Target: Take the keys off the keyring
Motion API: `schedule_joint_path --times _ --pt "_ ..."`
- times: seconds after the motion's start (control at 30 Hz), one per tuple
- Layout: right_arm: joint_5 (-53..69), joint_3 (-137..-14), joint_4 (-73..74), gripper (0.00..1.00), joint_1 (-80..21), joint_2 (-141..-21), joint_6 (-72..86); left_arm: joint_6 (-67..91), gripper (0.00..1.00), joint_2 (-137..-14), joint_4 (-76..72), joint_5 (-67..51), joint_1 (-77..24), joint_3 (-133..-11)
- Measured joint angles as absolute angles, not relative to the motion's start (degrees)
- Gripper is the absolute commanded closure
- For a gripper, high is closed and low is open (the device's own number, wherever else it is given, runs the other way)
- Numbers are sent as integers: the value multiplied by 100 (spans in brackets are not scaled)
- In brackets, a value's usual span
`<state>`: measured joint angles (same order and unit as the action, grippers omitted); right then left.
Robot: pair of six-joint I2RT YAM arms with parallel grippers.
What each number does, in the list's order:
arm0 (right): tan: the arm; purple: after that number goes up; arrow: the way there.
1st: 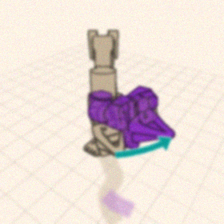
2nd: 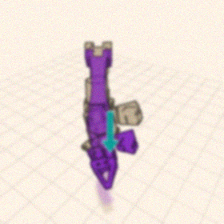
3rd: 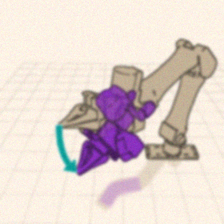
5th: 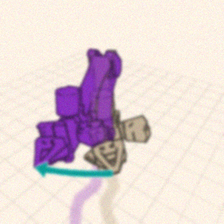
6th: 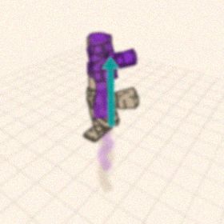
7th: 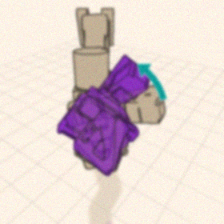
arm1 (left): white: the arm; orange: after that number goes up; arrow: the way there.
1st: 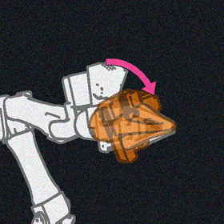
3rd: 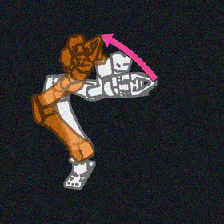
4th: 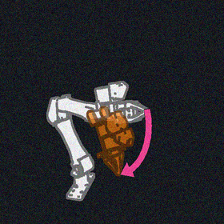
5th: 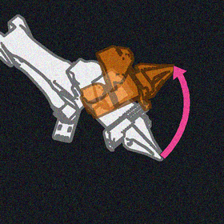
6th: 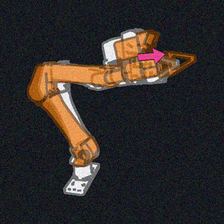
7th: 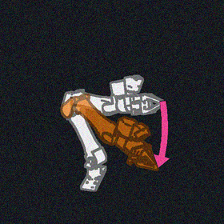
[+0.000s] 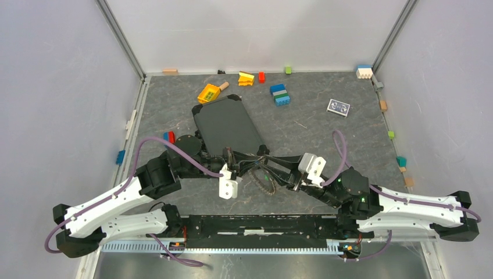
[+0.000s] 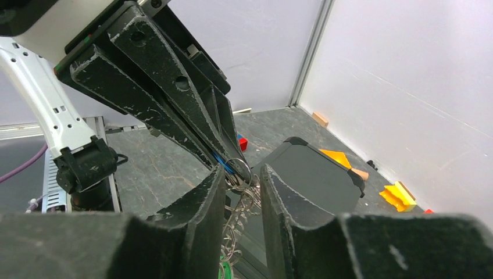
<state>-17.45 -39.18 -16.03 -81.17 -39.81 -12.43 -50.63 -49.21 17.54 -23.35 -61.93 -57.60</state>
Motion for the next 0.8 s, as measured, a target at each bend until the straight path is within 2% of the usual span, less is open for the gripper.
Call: schedule_joint_path --times 0.3,0.8 --pt "-1516 -3918 -1601 60 -8093 -4038 -1232 -5225 98 -4912 1881 -2628 -6193 -5760" --pt "-1135 -3918 -1492 59 -8093 -3981 -1225 -5398 98 -4836 2130 -2928 -6147 -5760"
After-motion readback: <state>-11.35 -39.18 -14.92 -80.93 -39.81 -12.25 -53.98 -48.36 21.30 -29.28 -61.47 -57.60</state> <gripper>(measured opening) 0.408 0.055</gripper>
